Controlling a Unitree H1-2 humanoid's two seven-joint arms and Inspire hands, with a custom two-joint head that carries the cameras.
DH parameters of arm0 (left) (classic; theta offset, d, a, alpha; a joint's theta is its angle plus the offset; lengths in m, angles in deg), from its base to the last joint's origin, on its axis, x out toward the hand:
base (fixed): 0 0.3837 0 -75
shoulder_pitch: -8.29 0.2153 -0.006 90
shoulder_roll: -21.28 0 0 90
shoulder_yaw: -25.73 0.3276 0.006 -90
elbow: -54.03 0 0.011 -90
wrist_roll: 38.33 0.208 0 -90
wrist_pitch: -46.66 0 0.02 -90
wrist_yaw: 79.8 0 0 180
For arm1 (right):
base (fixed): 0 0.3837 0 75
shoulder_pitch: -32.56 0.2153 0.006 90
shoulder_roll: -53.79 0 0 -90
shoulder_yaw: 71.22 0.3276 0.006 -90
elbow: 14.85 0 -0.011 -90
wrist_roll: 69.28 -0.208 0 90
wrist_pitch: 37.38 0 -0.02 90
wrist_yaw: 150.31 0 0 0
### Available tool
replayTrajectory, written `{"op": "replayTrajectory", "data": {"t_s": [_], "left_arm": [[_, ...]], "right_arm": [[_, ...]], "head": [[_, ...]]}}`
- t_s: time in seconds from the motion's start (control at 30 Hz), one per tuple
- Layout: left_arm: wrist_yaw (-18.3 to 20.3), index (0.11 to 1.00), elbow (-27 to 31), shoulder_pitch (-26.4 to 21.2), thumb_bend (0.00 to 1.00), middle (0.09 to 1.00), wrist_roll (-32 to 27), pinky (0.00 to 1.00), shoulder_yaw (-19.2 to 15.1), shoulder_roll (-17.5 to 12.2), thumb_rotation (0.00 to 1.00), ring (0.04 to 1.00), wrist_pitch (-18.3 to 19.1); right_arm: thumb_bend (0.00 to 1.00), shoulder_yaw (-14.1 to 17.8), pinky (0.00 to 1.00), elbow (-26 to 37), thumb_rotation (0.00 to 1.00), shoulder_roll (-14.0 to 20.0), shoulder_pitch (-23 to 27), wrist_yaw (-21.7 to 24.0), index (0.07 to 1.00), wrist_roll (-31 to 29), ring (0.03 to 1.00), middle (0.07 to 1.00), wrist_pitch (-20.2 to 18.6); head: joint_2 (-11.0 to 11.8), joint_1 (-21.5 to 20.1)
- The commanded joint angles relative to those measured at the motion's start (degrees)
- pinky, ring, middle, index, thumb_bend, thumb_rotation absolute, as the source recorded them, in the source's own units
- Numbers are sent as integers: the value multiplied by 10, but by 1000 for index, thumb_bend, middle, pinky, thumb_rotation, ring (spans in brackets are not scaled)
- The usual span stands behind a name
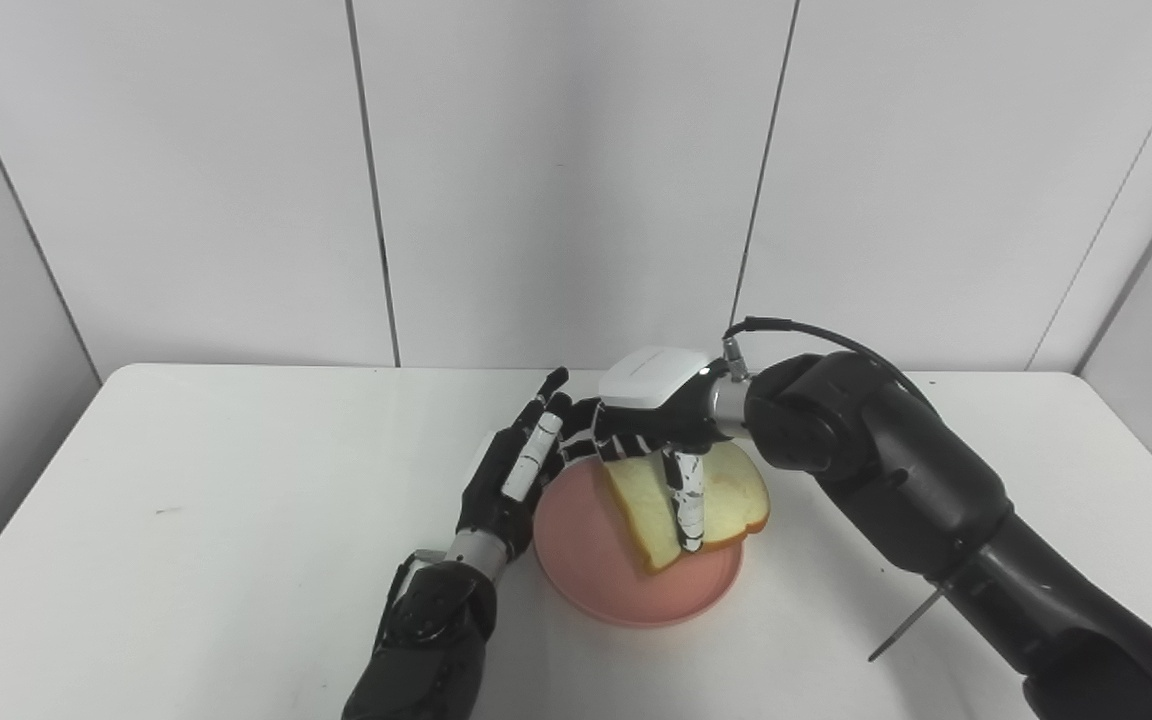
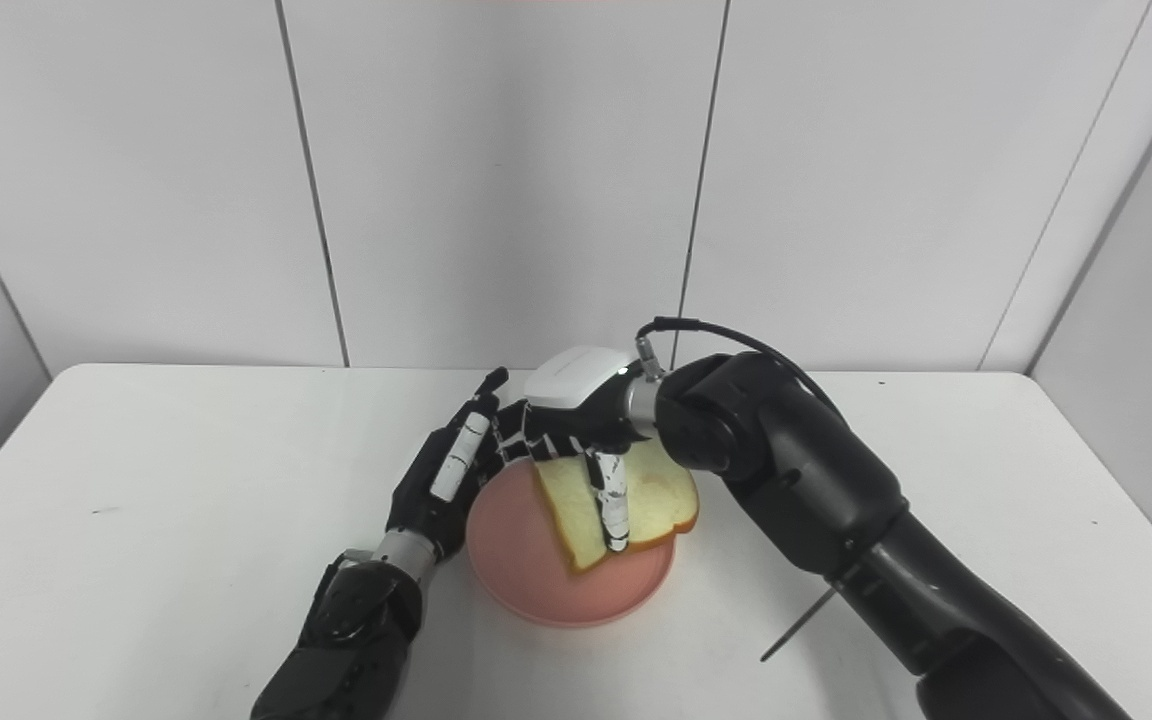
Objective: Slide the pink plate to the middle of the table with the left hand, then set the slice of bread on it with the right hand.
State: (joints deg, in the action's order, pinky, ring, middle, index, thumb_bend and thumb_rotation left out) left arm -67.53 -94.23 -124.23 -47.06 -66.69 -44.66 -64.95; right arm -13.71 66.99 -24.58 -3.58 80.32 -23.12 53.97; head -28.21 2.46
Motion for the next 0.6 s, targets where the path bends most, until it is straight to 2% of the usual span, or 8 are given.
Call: {"op": "replayTrajectory", "data": {"t_s": [0.0,0.13,0.3,0.37,0.4,0.43,0.47,0.57], "left_arm": [[7,923,-18,33,819,790,-3,759,0,5,752,850,-9],[7,922,-15,35,854,796,-3,757,0,5,751,849,-7],[9,928,-13,36,829,801,-5,761,-1,5,759,852,-5],[10,928,-11,37,825,800,-6,762,-1,5,760,851,-5],[10,927,-10,37,818,801,-7,766,-1,6,761,850,-4],[12,922,-11,37,815,800,-7,766,-2,6,757,848,-5],[12,913,-10,37,807,798,-7,764,-2,6,757,846,-5],[10,916,-11,37,817,790,-5,761,-1,6,762,842,-6]], "right_arm": [[530,4,367,-1,8,0,15,-23,500,3,444,475,20],[529,7,322,-10,9,-4,7,-38,508,-2,400,463,33],[528,8,264,-9,10,-7,-3,-57,515,0,335,447,39],[527,7,264,-12,10,-7,-4,-64,519,0,337,445,46],[526,6,305,-13,11,-6,-4,-67,523,1,381,455,51],[525,6,338,-15,82,-5,-4,-70,509,2,416,499,55],[805,6,402,-16,220,-5,-4,-72,606,4,489,577,58],[967,8,456,-15,310,-4,-7,-83,677,5,560,649,65]], "head": [[-1,1],[-2,0],[-3,-1],[-3,-1],[-3,-1],[-4,-1],[-4,-1],[-4,-2]]}}
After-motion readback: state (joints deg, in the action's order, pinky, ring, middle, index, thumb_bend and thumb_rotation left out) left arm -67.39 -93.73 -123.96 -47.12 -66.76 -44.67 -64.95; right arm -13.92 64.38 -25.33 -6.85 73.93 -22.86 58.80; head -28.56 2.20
